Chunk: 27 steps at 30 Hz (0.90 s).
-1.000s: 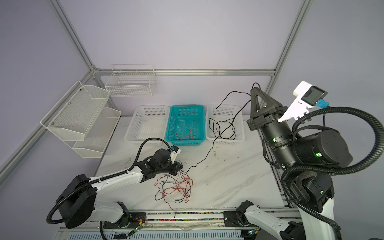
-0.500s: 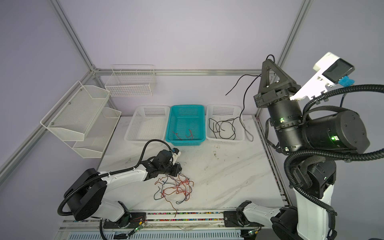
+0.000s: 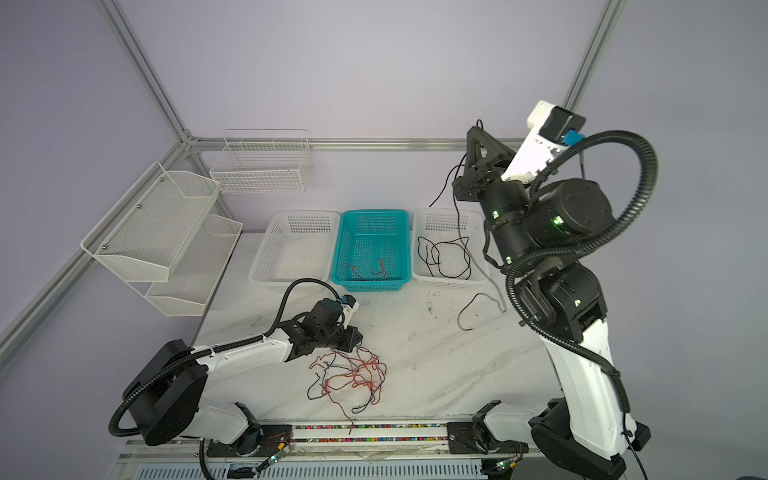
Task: Untangle the cables
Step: 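Lower the black wire into the far white basket with the right gripper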
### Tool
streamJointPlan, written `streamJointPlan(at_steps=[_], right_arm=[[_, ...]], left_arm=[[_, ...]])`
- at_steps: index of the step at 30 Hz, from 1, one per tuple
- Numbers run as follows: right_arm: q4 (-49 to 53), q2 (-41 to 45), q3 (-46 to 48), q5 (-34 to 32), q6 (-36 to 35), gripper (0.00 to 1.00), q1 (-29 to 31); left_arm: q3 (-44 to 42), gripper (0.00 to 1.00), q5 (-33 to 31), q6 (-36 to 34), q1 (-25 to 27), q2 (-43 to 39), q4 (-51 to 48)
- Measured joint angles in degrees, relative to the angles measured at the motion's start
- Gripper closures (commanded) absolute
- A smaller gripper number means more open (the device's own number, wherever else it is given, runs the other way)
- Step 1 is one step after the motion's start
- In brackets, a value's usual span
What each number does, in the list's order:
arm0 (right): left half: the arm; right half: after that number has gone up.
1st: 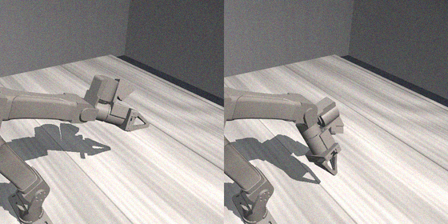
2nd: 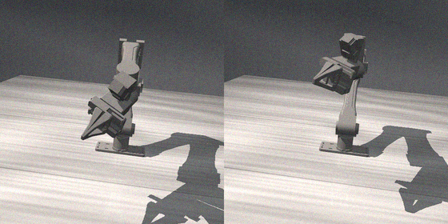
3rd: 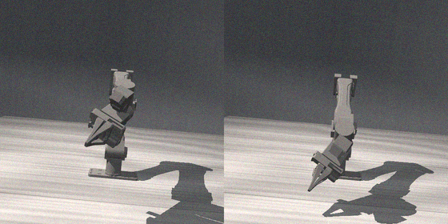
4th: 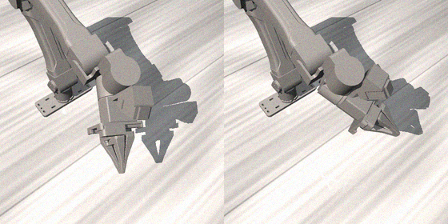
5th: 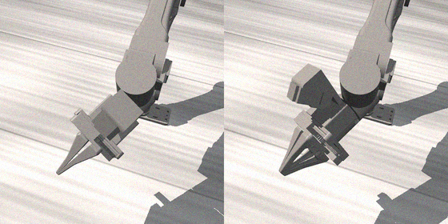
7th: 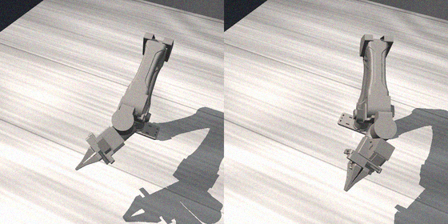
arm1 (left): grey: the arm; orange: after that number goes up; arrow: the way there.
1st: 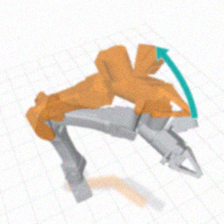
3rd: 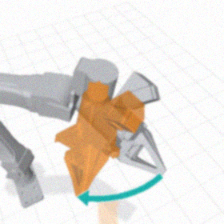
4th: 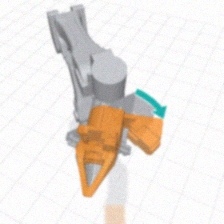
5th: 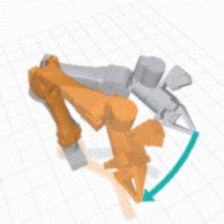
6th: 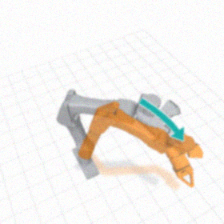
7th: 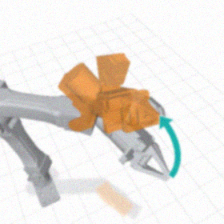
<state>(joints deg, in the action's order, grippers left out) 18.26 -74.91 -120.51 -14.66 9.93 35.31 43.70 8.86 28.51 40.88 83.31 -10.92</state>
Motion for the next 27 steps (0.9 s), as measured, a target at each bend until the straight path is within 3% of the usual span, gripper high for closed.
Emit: streamJointPlan(at_steps=[7, 18, 22, 27], right_arm=[[-0.4, -7.3, -3.9, -2.5, -3.1, 1.00, 0.0], [-4.0, -24.2, -23.6, -0.9, -3.7, 1.00, -2.0], [-6.0, -27.5, -24.1, 2.5, -1.6, 1.00, -8.9], [-8.2, -31.3, -18.9, 11.0, 7.5, 1.00, -22.8]], left_arm=[[2.0, 0.81, -0.2, -0.1, 0.0, 0.0, -2.0], [2.1, 0.81, -0.5, 0.0, 0.0, -0.1, -2.1], [2.1, 0.81, -0.7, 0.0, 0.0, -0.4, -2.3], [2.1, 0.82, -0.9, 0.0, 0.0, -2.6, -2.3]])
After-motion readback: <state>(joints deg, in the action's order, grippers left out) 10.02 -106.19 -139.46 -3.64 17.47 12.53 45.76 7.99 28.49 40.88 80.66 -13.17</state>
